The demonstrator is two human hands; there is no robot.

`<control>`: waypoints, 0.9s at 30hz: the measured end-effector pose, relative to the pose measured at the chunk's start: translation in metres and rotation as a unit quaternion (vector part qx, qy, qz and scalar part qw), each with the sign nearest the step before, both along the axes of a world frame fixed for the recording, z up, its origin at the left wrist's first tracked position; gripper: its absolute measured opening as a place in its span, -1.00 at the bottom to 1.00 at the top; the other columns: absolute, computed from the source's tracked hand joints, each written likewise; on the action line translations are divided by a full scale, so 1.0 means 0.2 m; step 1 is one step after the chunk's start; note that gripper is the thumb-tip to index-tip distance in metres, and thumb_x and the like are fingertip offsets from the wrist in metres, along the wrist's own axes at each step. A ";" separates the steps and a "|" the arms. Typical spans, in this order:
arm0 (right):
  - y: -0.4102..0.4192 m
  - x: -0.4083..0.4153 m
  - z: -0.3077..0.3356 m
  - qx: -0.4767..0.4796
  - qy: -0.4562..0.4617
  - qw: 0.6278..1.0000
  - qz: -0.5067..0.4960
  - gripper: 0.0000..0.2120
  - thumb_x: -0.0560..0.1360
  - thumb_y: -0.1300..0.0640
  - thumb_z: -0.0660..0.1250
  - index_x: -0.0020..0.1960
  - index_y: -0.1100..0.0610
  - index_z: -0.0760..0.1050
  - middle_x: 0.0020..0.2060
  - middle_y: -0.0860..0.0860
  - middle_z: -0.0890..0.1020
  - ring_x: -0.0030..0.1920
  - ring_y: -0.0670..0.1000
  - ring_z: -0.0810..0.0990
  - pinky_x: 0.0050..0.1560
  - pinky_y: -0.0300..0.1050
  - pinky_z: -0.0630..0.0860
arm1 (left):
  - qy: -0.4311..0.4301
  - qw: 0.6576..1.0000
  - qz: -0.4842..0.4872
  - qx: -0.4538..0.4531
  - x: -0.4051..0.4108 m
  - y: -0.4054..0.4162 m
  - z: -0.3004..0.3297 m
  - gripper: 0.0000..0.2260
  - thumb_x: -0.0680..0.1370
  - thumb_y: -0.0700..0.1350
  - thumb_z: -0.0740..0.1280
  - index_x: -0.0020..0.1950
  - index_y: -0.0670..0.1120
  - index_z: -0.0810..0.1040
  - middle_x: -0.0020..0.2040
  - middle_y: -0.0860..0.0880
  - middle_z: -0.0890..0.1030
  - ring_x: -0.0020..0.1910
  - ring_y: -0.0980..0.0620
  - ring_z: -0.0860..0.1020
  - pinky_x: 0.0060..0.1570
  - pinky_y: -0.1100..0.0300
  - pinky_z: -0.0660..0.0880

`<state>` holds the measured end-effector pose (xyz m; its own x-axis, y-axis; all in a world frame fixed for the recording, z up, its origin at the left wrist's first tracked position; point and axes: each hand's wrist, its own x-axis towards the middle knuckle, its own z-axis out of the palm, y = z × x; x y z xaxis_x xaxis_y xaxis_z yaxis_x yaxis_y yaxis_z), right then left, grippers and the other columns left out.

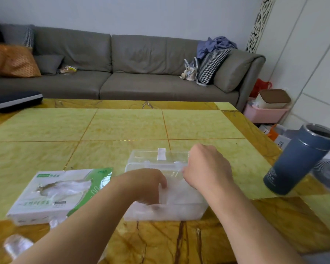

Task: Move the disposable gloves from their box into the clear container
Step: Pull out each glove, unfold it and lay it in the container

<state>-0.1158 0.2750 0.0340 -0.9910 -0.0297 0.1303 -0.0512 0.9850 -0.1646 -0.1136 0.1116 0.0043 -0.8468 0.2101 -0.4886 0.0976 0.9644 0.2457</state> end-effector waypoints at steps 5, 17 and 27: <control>-0.10 0.07 0.03 -0.179 -0.042 0.980 0.074 -0.89 0.39 0.22 0.24 -0.20 0.15 0.54 -0.25 0.08 0.64 -0.32 0.08 0.59 -0.35 -0.05 0.54 | 0.063 0.998 -0.019 -0.003 0.00 0.00 -0.04 -0.88 0.48 -0.04 0.43 -0.07 0.13 0.52 -0.16 0.11 0.54 -0.18 0.04 0.51 -0.26 0.18 0.39; -0.20 0.01 -0.03 0.109 -0.361 0.919 0.118 -0.94 0.57 0.19 0.37 -0.02 0.08 0.50 -0.21 0.01 0.49 -0.05 0.12 0.59 -0.04 -0.07 0.54 | -0.037 0.987 -0.083 -0.130 0.00 0.00 0.05 -0.33 0.59 -0.20 0.26 0.61 0.17 0.07 -0.05 -0.03 0.59 -0.25 0.01 0.51 -0.25 0.14 0.47; -0.20 -0.01 -0.08 0.119 -0.382 0.905 0.144 -0.57 0.58 0.23 0.34 0.44 0.13 0.49 0.24 0.12 0.62 0.16 0.18 0.64 0.12 0.02 0.61 | 0.009 0.982 -0.138 -0.129 0.04 -0.04 0.06 -0.31 0.60 -0.17 0.39 0.64 0.09 0.13 -0.01 -0.01 0.58 -0.10 -0.04 0.55 -0.14 0.13 0.48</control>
<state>-0.1170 0.2342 0.0174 -0.7359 -0.2388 -0.6336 -0.2729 0.9610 -0.0452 -0.1063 0.1029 0.0167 -0.7839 0.3042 -0.5412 0.3660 0.9306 -0.0071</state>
